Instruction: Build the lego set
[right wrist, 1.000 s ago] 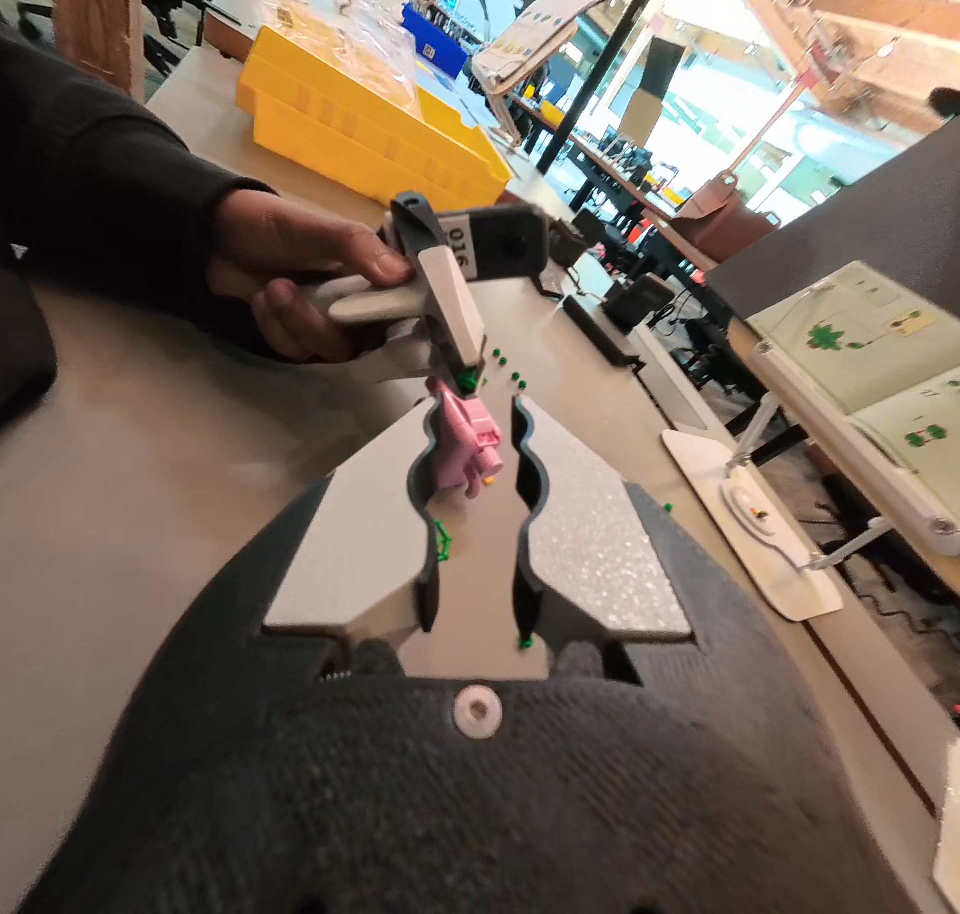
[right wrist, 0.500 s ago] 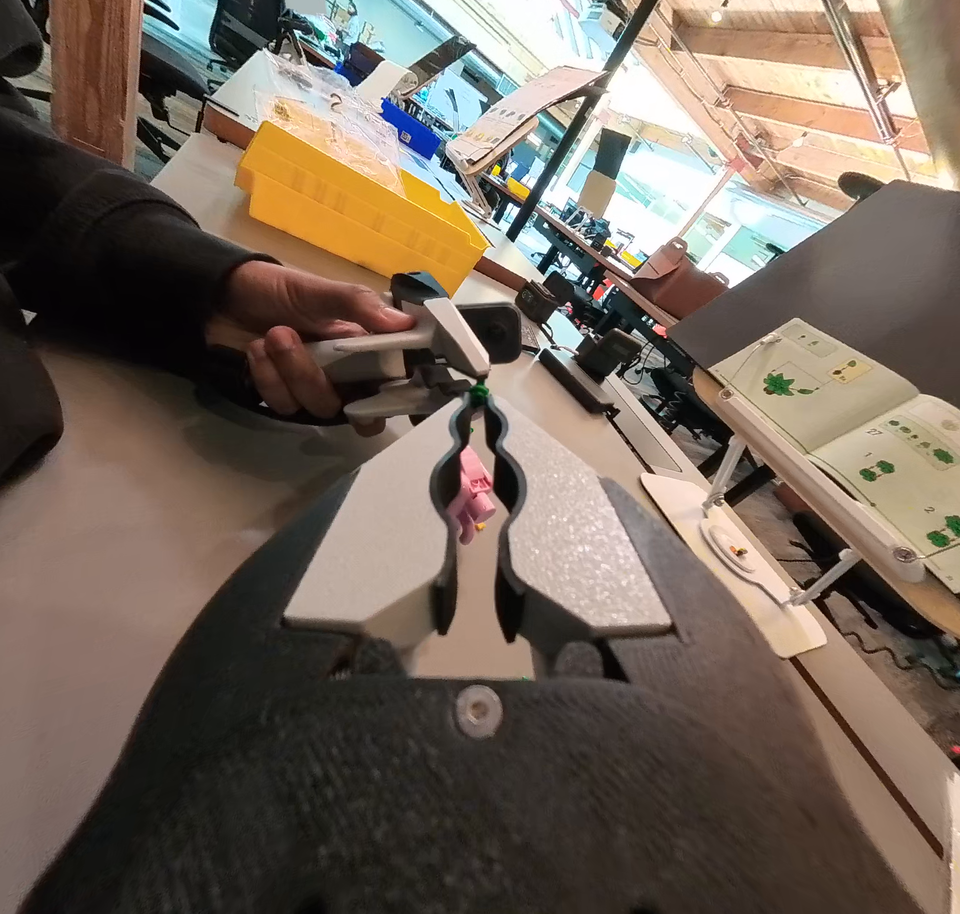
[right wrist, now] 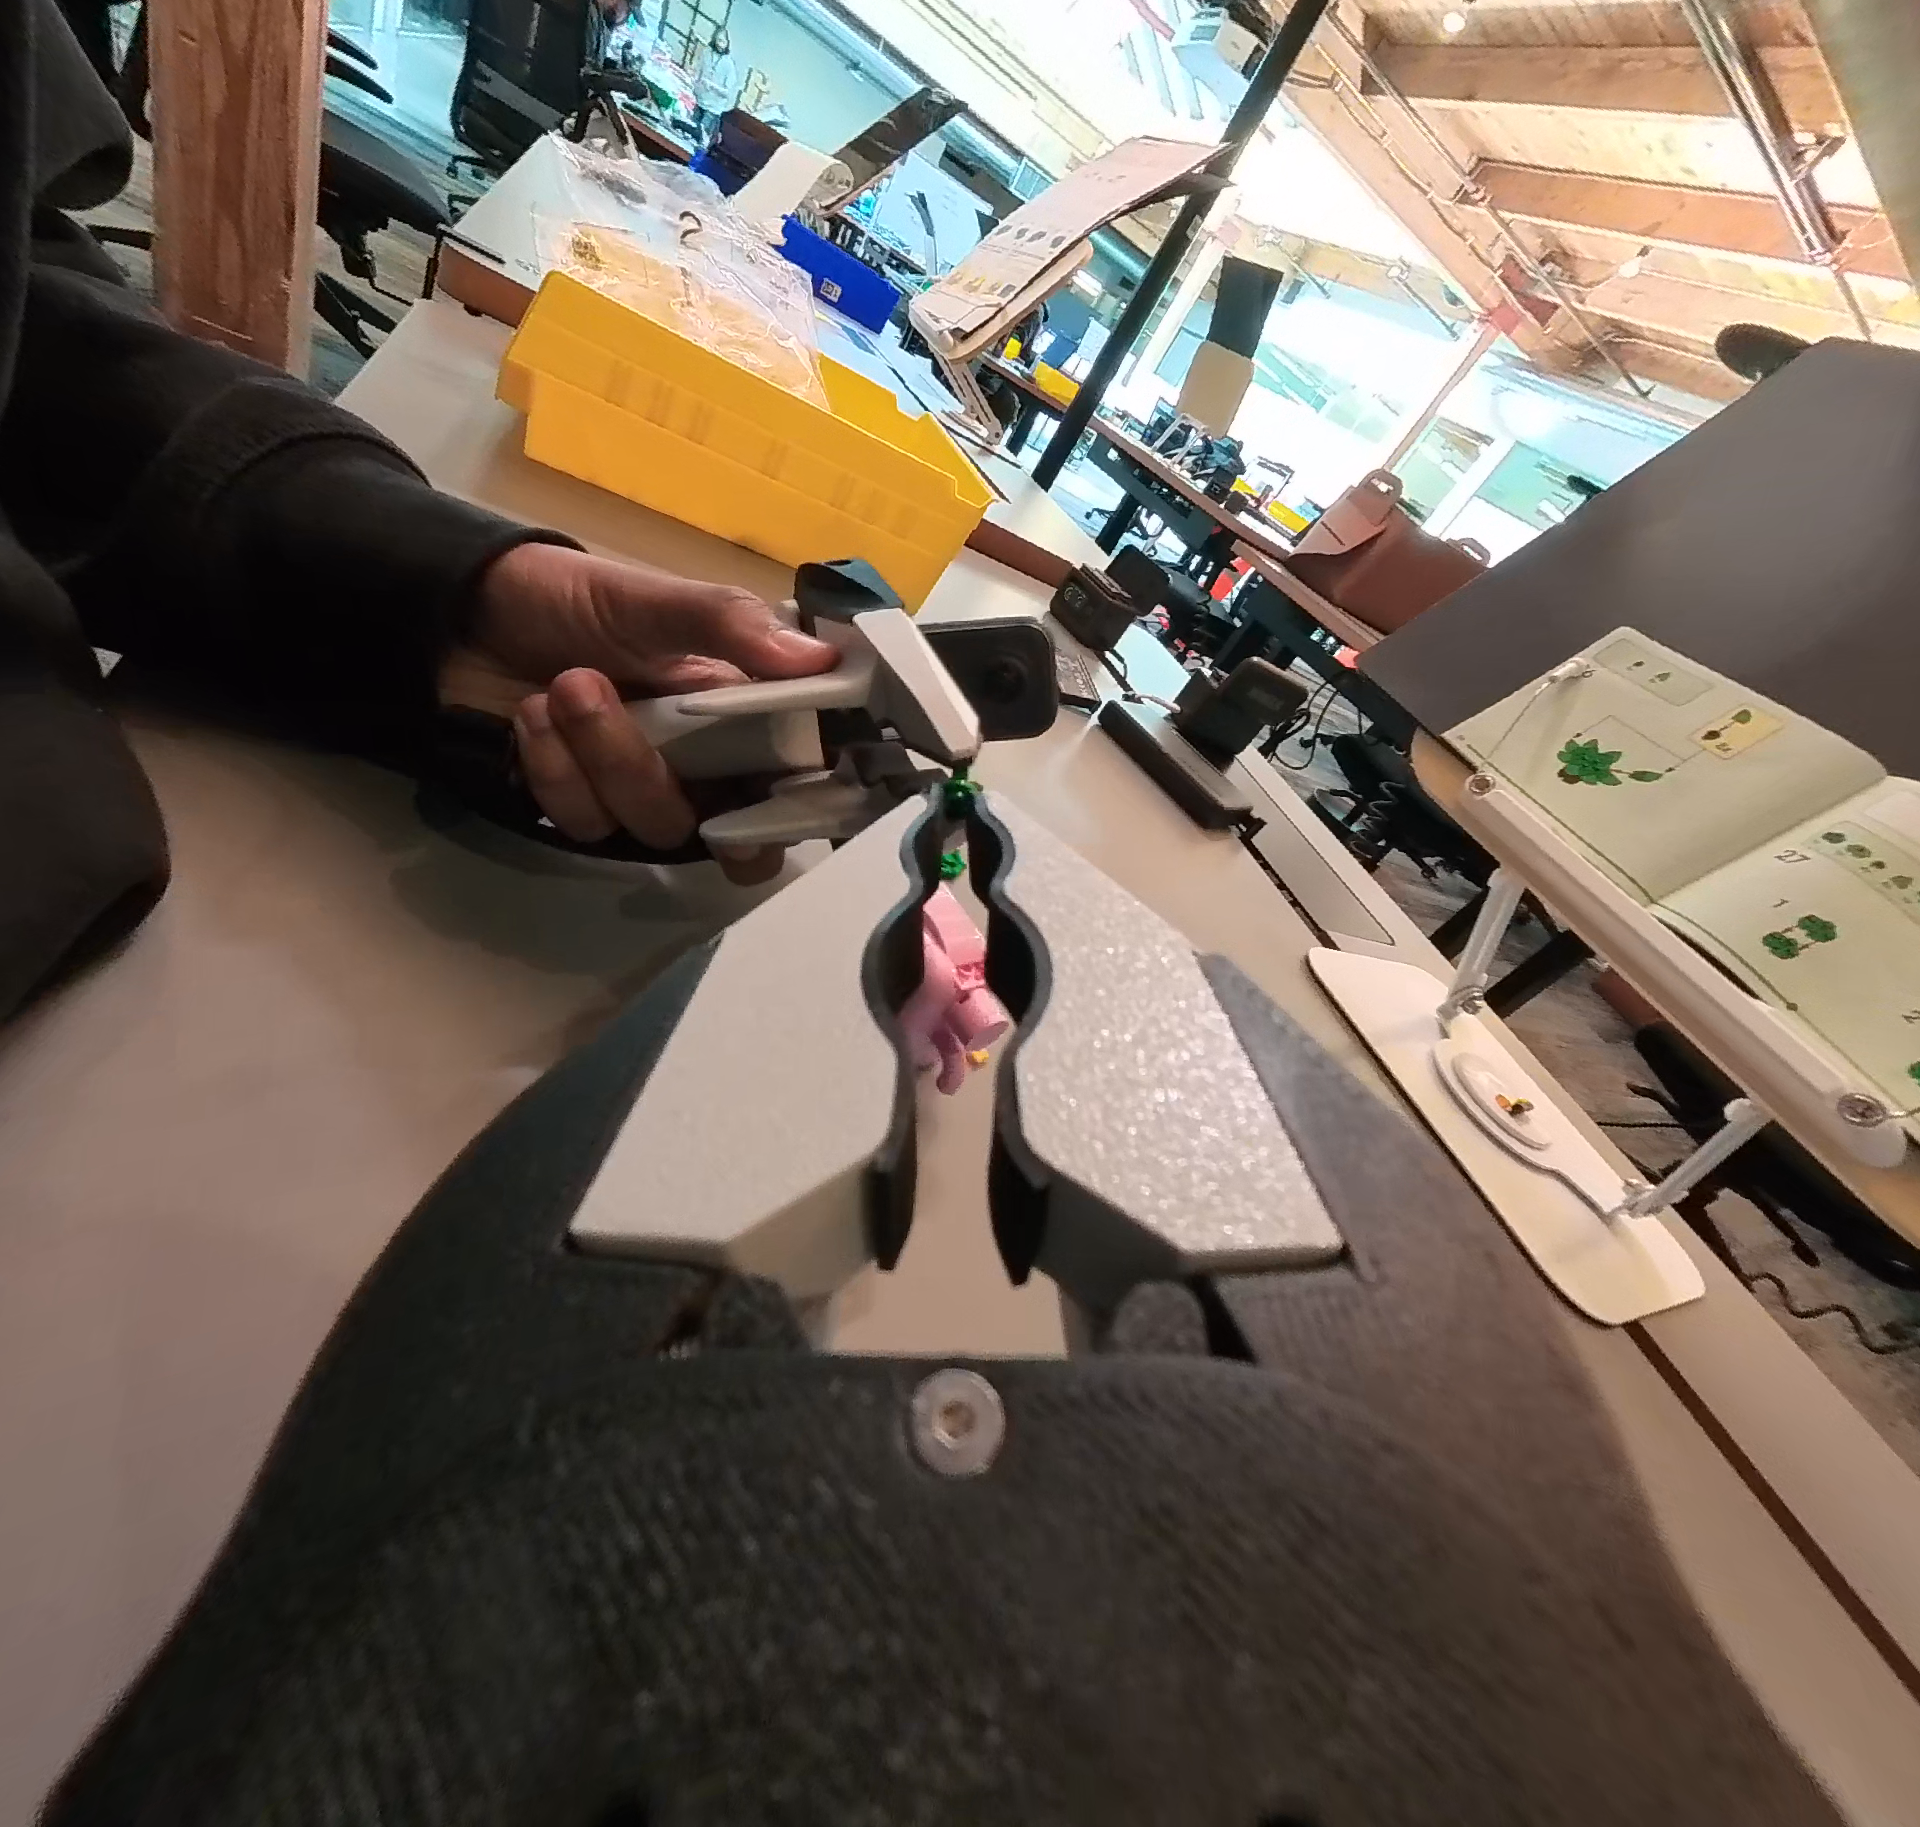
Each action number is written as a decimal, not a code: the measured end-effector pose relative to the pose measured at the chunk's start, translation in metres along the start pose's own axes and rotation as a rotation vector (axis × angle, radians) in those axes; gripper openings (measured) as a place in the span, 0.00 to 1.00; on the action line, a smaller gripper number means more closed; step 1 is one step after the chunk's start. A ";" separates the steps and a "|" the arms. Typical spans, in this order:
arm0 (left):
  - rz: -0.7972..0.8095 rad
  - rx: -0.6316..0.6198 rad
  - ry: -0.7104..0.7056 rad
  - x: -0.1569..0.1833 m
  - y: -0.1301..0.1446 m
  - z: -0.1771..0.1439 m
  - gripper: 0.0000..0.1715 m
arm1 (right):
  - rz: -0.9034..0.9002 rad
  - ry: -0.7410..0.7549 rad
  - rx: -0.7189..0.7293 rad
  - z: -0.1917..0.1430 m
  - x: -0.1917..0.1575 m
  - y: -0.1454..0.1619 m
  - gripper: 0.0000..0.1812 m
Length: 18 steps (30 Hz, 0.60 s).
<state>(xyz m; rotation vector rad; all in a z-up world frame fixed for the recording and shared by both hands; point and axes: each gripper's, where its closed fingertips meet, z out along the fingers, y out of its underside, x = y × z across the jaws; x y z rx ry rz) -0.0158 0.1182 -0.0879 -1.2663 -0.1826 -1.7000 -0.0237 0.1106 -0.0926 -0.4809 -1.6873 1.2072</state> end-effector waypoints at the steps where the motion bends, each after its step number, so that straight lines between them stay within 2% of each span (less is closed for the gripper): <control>1: -0.002 -0.001 0.001 0.000 0.000 0.000 0.03 | 0.003 -0.003 0.001 0.000 0.000 0.000 0.01; 14: -0.007 -0.018 0.005 -0.001 0.003 0.001 0.03 | 0.070 -0.044 -0.005 0.000 -0.001 0.001 0.00; 18: 0.003 -0.021 -0.004 -0.001 0.003 0.001 0.06 | 0.091 -0.050 -0.004 -0.001 0.000 0.002 0.00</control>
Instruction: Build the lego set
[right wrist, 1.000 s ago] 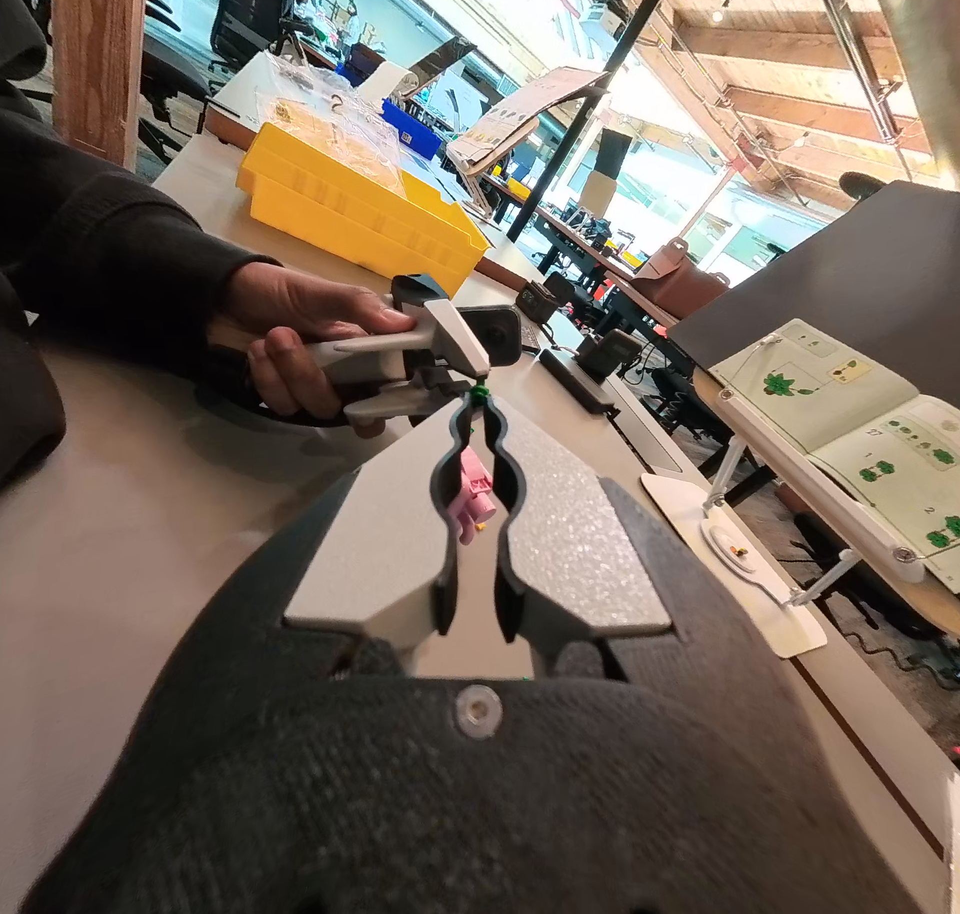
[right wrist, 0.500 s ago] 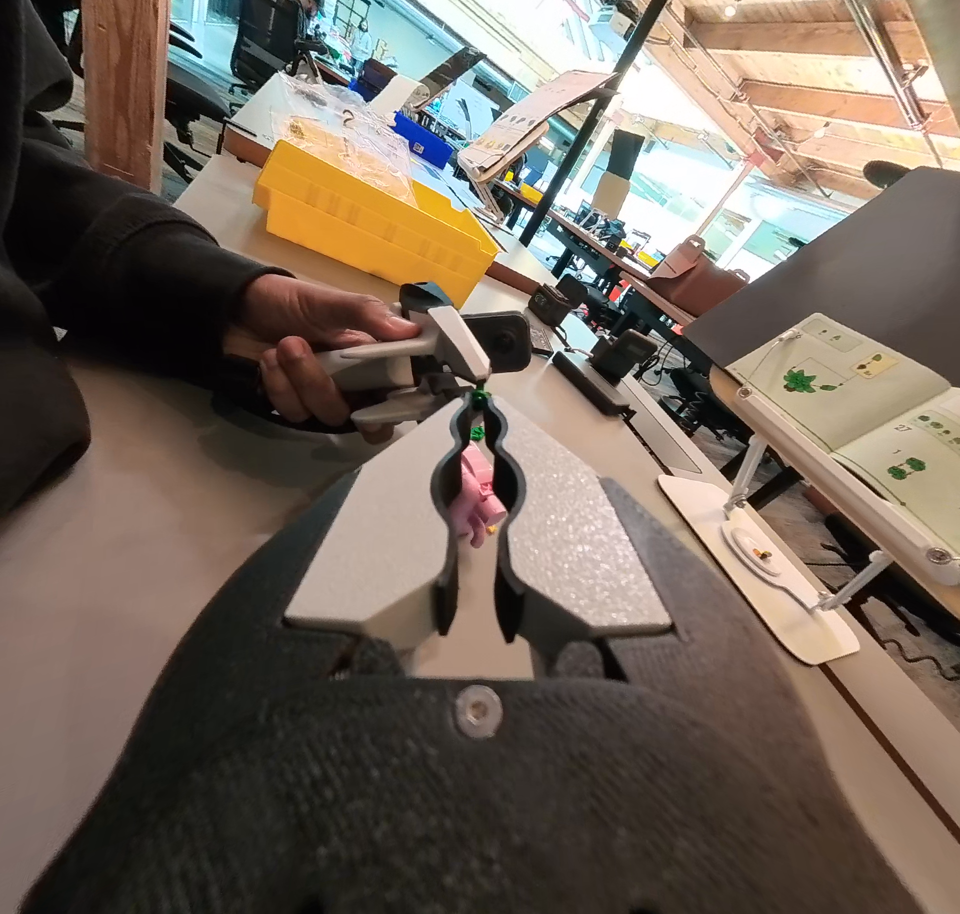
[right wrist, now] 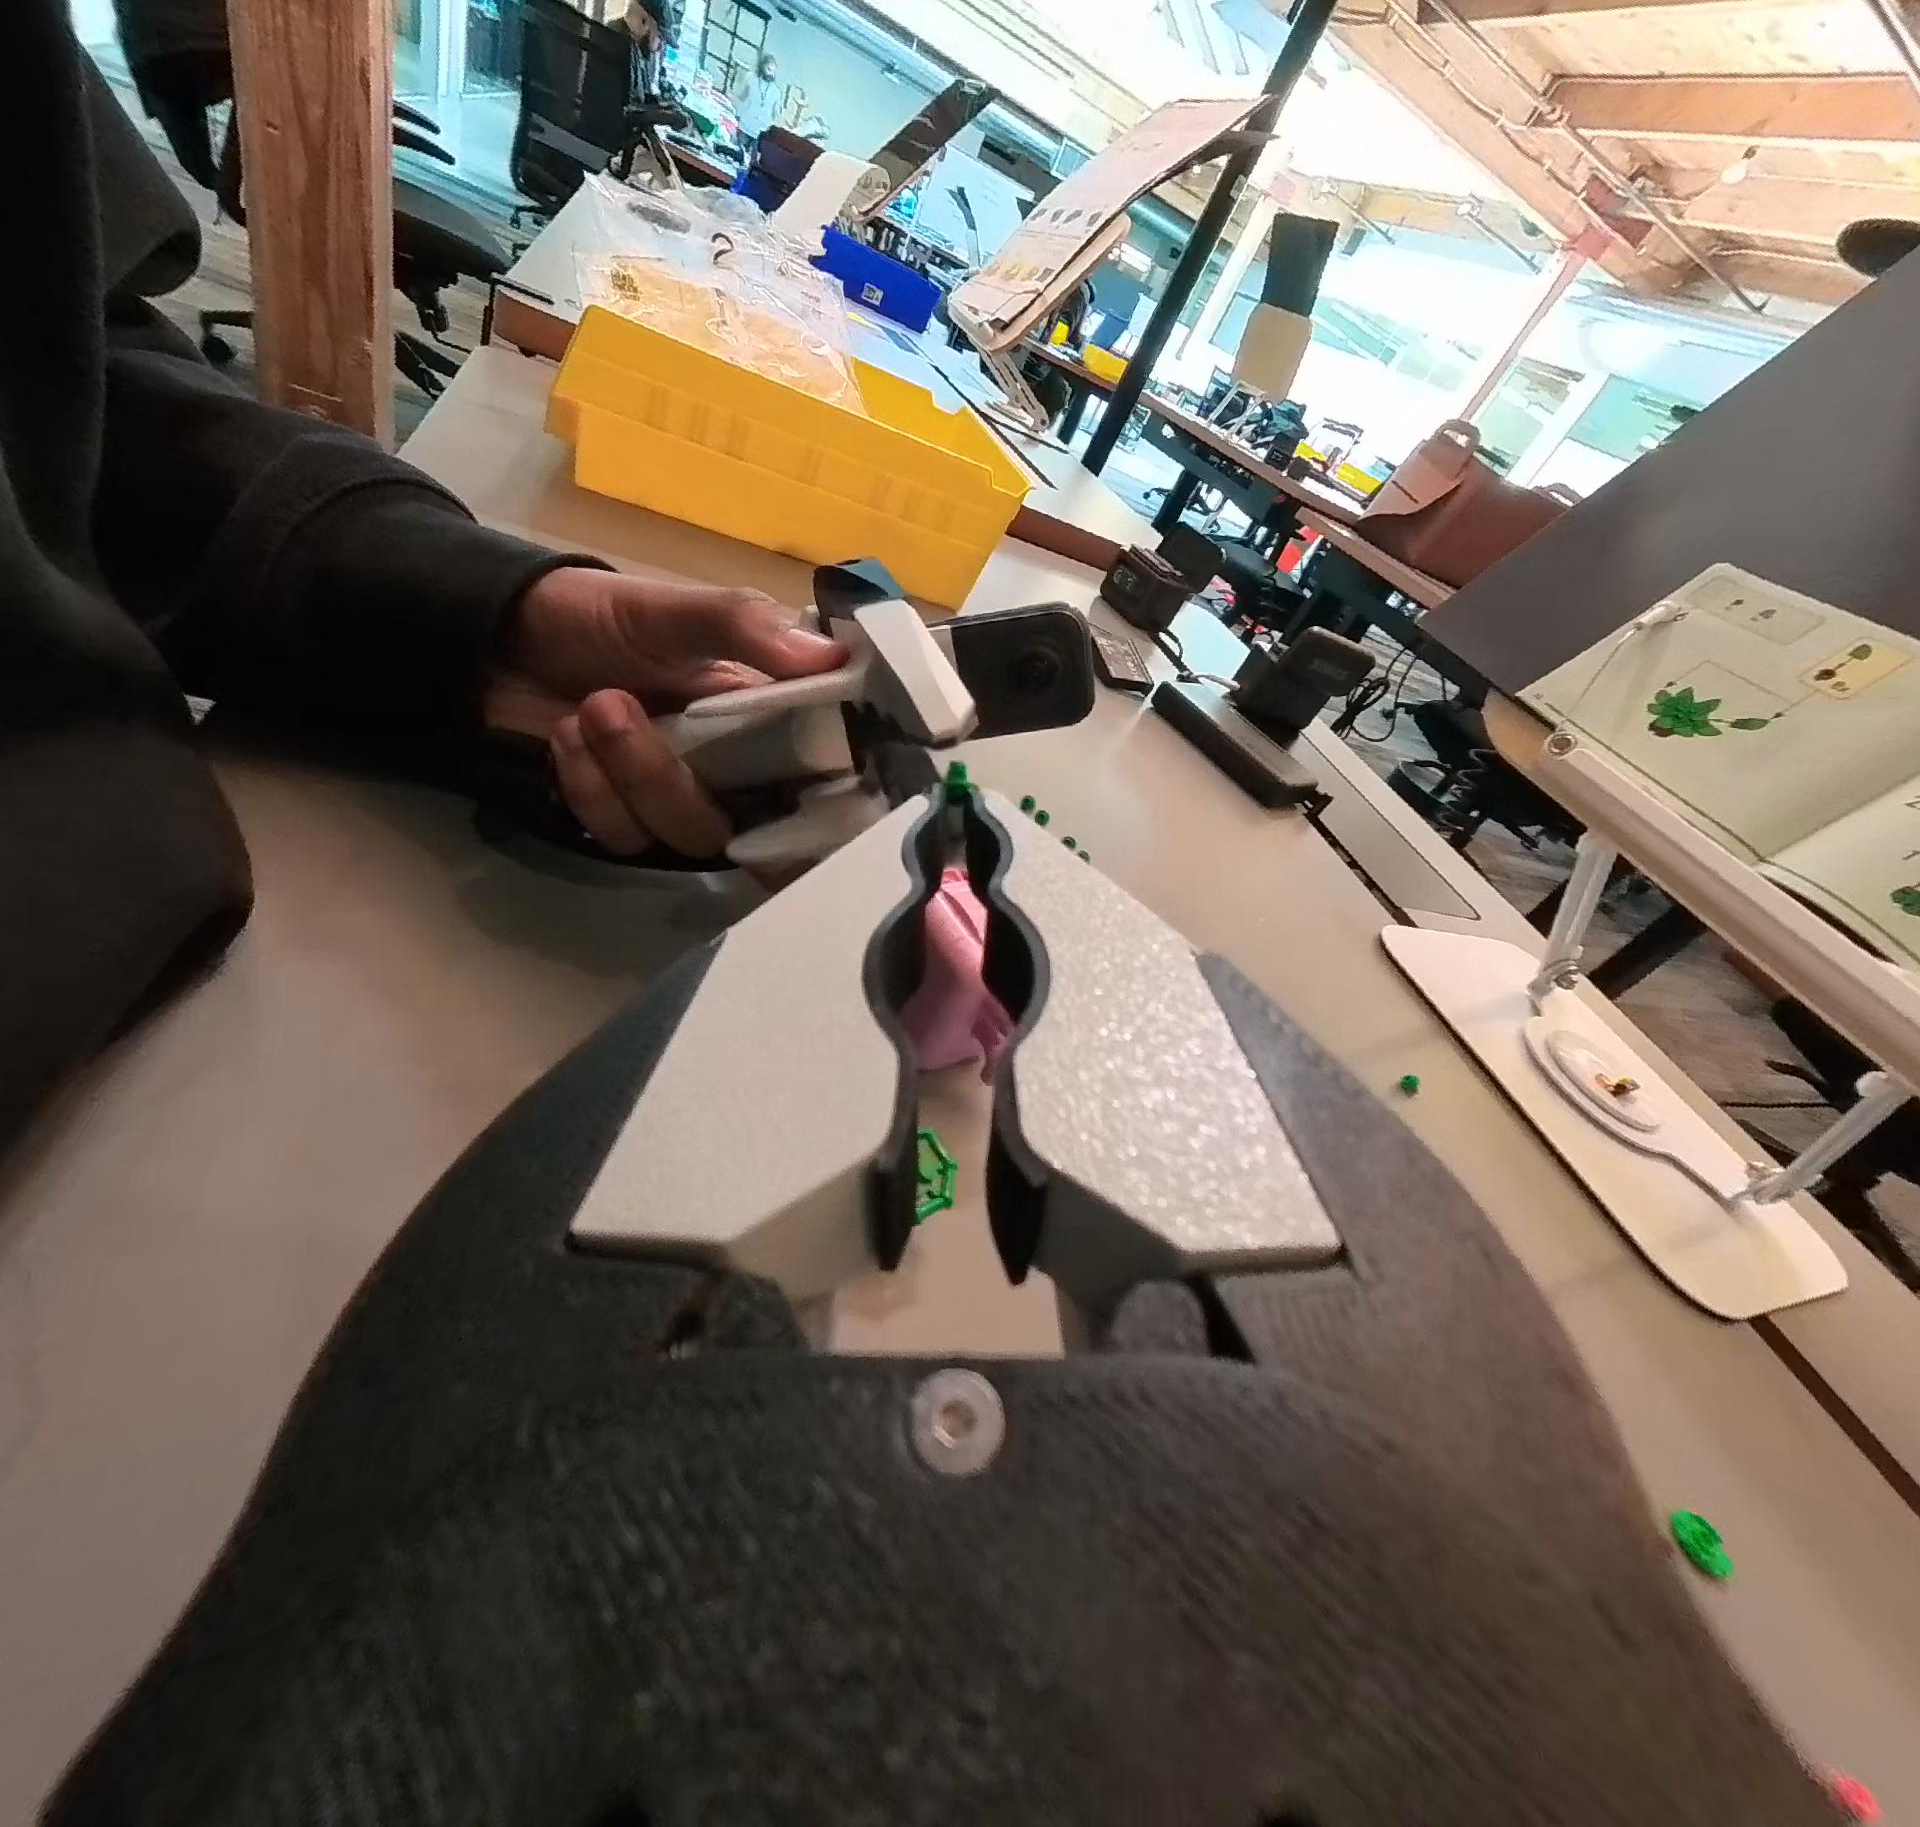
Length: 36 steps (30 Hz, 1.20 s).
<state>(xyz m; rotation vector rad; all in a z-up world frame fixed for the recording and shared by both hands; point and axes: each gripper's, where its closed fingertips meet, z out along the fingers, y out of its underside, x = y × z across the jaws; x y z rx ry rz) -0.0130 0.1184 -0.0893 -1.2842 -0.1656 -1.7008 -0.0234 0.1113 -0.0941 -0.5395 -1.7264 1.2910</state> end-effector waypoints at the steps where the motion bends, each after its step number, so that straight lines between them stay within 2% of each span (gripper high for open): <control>1: 0.003 0.000 -0.025 -0.003 0.000 0.000 0.12 | 0.010 -0.002 0.007 0.000 0.000 -0.001 0.00; 3: 0.027 0.003 -0.053 -0.005 -0.001 0.000 0.16 | 0.039 -0.006 0.015 -0.001 0.002 -0.002 0.00; 9: 0.196 -0.002 -0.151 -0.004 -0.008 -0.006 0.15 | 0.188 -0.043 0.020 -0.002 0.008 0.002 0.00; 13: 0.337 -0.061 -0.246 -0.006 -0.007 -0.010 0.07 | 0.357 -0.175 0.016 -0.001 -0.001 0.005 0.00; 16: 0.387 -0.128 -0.275 -0.008 -0.001 -0.010 0.01 | 0.431 -0.188 0.018 -0.001 0.001 0.008 0.00; 18: 0.419 -0.148 -0.320 -0.011 -0.002 -0.013 0.00 | 0.439 -0.168 -0.003 -0.002 0.006 0.014 0.00; 23: 0.561 -0.069 -0.460 -0.008 -0.033 -0.046 0.00 | 0.454 -0.056 -0.032 -0.012 0.032 0.024 0.00; 26: 0.589 -0.013 -0.473 -0.002 -0.043 -0.056 0.00 | 0.485 0.021 -0.041 -0.022 0.052 0.032 0.00; 31: 0.566 -0.042 -0.456 -0.004 -0.036 -0.051 0.02 | 0.431 0.175 -0.187 -0.049 0.086 0.059 0.00; 36: 0.585 -0.076 -0.482 -0.009 -0.032 -0.049 0.02 | 0.361 0.178 -0.279 -0.081 0.092 0.071 0.01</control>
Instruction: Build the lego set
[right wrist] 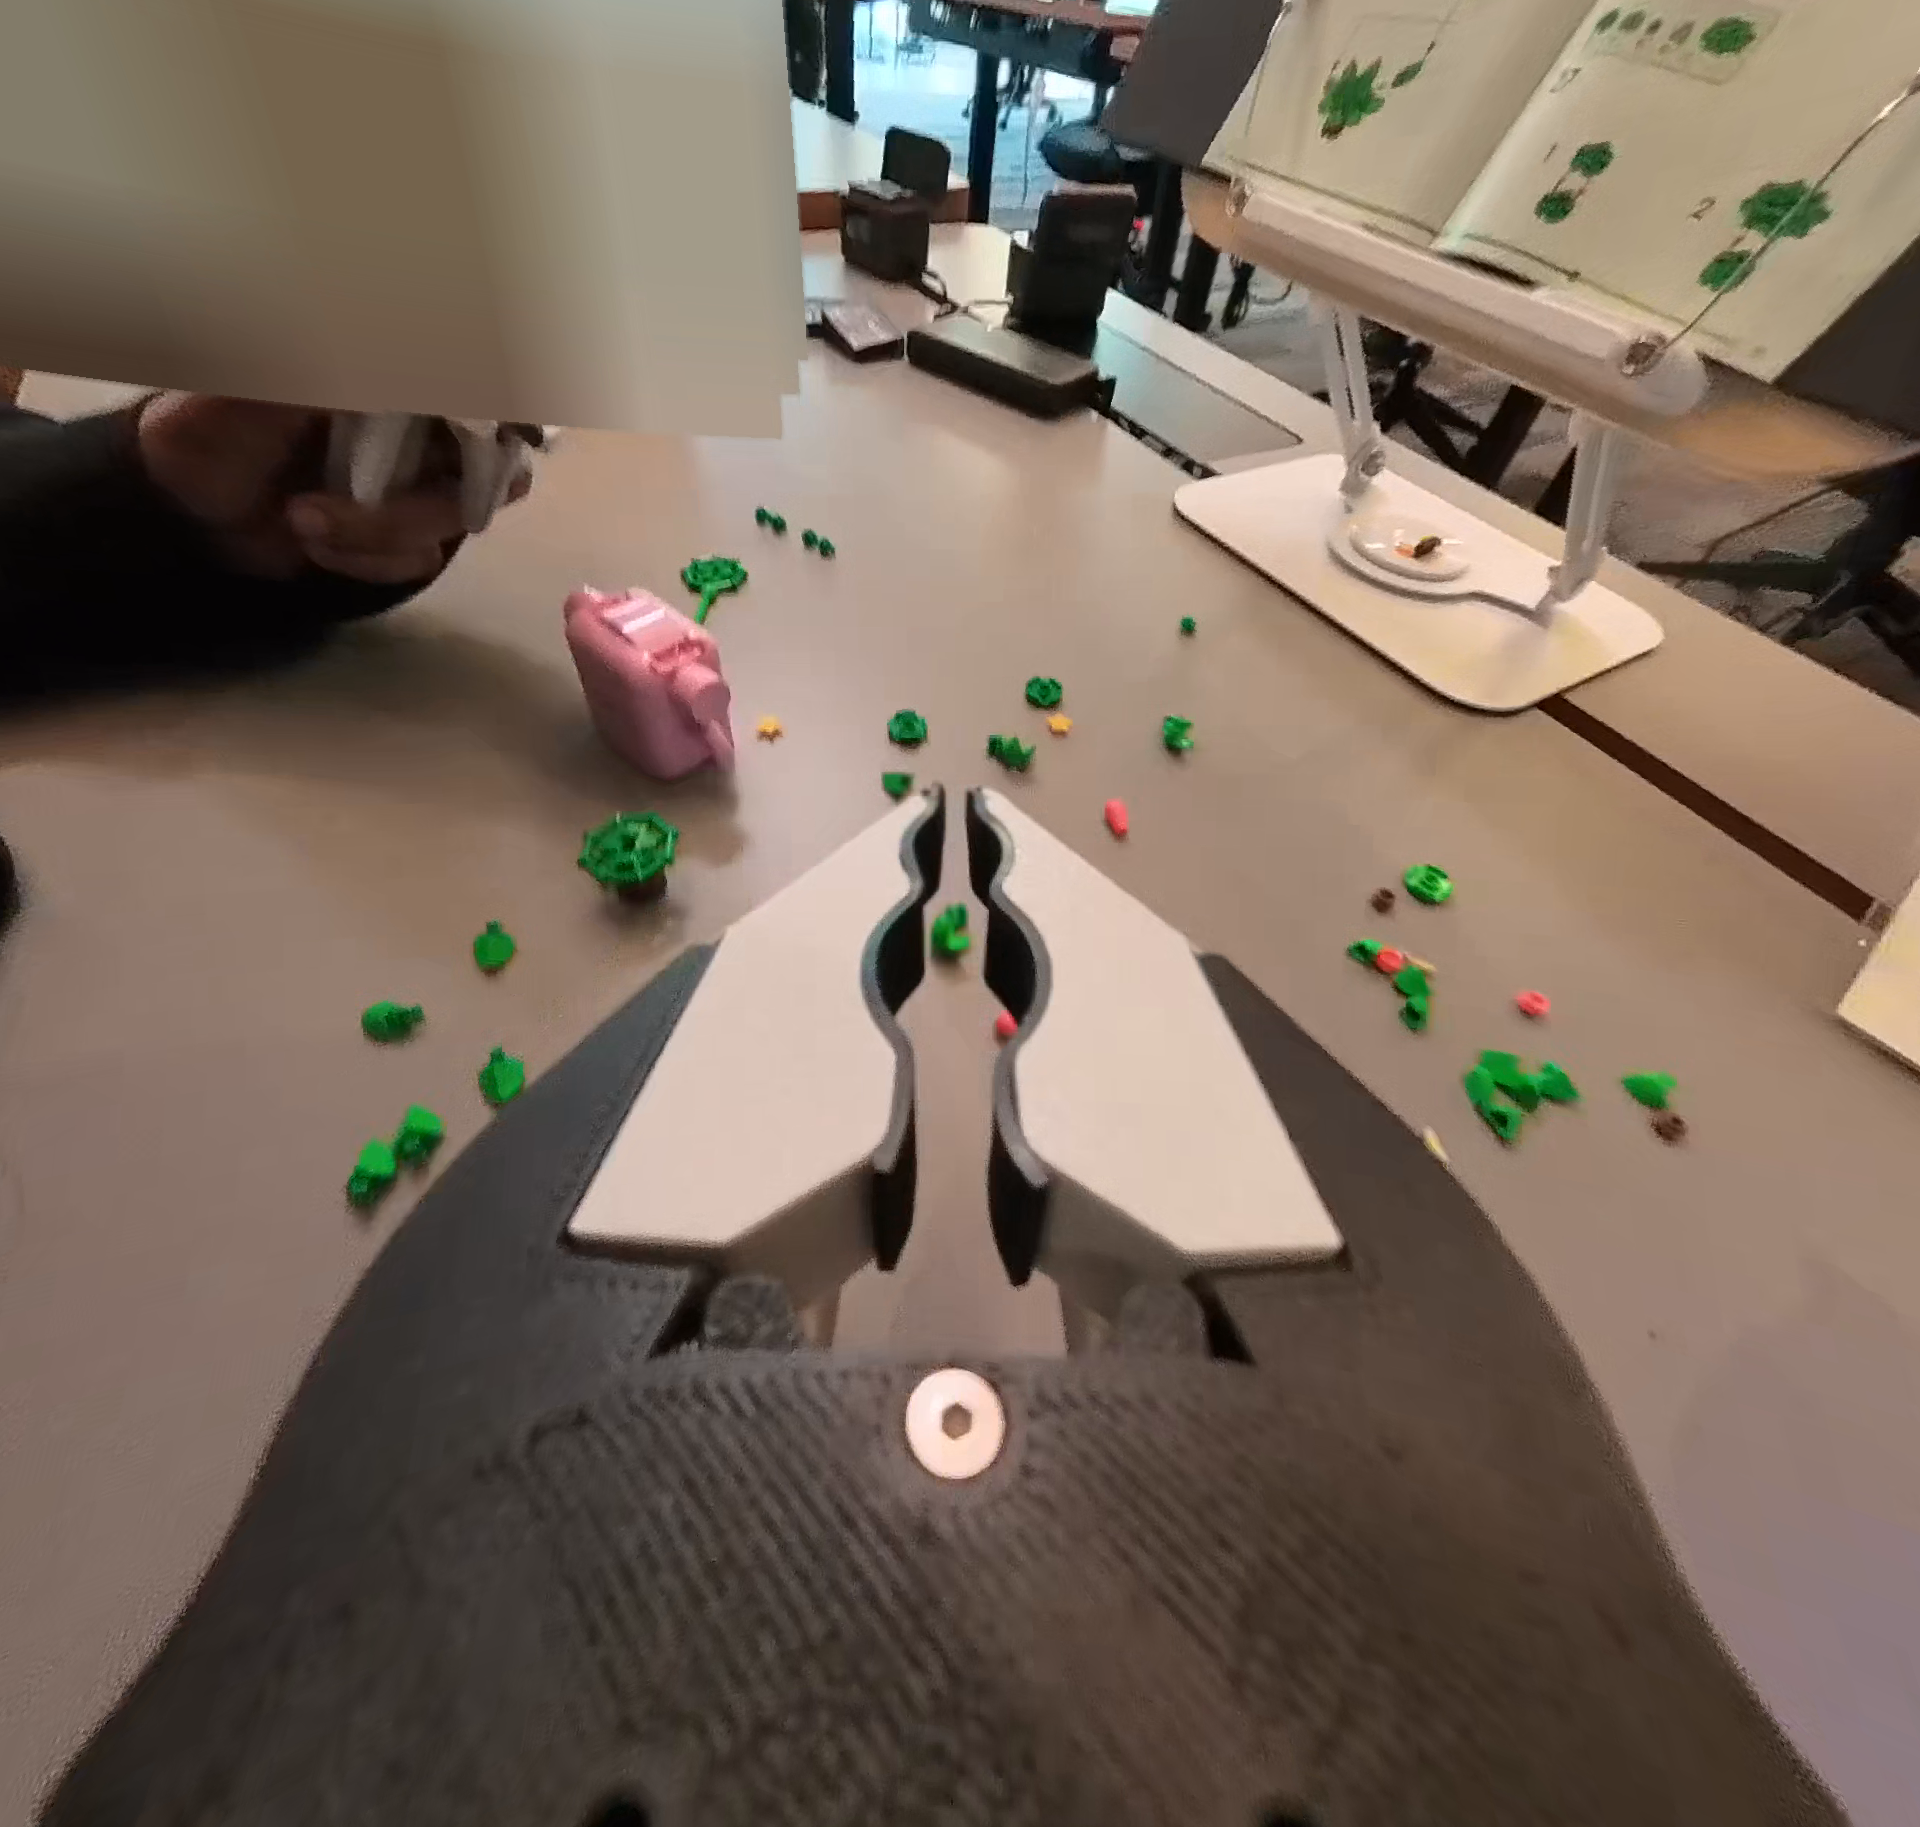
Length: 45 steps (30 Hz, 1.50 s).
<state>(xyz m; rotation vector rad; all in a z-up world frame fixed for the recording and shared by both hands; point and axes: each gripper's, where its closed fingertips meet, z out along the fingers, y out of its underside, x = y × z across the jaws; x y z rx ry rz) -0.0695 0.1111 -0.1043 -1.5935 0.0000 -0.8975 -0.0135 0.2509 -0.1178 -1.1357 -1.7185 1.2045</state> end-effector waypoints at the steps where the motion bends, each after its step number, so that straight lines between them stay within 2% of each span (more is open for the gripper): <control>1: -0.001 -0.001 0.003 0.000 0.000 0.000 0.02 | 0.004 -0.021 -0.015 -0.003 -0.001 0.006 0.01; 4: 0.004 -0.002 -0.004 -0.001 0.000 0.000 0.02 | 0.073 -0.191 -0.154 -0.005 -0.021 0.040 0.06; 7: 0.013 -0.004 -0.019 -0.002 0.001 0.000 0.02 | 0.078 -0.237 -0.316 -0.005 -0.028 0.075 0.07; 13: 0.004 -0.021 -0.008 -0.001 0.004 0.003 0.03 | 0.062 -0.246 -0.351 0.004 -0.036 0.082 0.08; 19: 0.010 -0.034 0.001 0.002 0.007 0.005 0.03 | 0.051 -0.236 -0.434 0.016 -0.040 0.100 0.04; 23: 0.009 -0.031 0.006 0.003 0.007 0.006 0.03 | 0.038 -0.221 -0.433 0.016 -0.039 0.098 0.03; 27: 0.024 -0.045 0.013 0.007 0.010 0.009 0.03 | 0.054 -0.242 -0.259 0.018 -0.044 0.065 0.03; 31: 0.103 -0.100 0.027 0.018 0.020 0.019 0.05 | 0.152 -0.398 0.049 0.018 -0.075 0.006 0.03; 33: 0.179 -0.126 0.012 0.023 0.025 0.026 0.06 | 0.251 -0.500 0.147 0.018 -0.090 -0.013 0.03; 40: 0.569 -0.206 -0.123 0.036 0.043 0.043 0.03 | 0.581 -0.738 0.187 0.034 -0.122 -0.024 0.03; 42: 0.625 -0.225 -0.151 0.036 0.046 0.045 0.04 | 0.675 -0.786 0.194 0.035 -0.124 -0.027 0.03; 45: 0.648 -0.208 -0.167 0.036 0.043 0.046 0.08 | 0.708 -0.811 0.179 0.036 -0.127 -0.025 0.03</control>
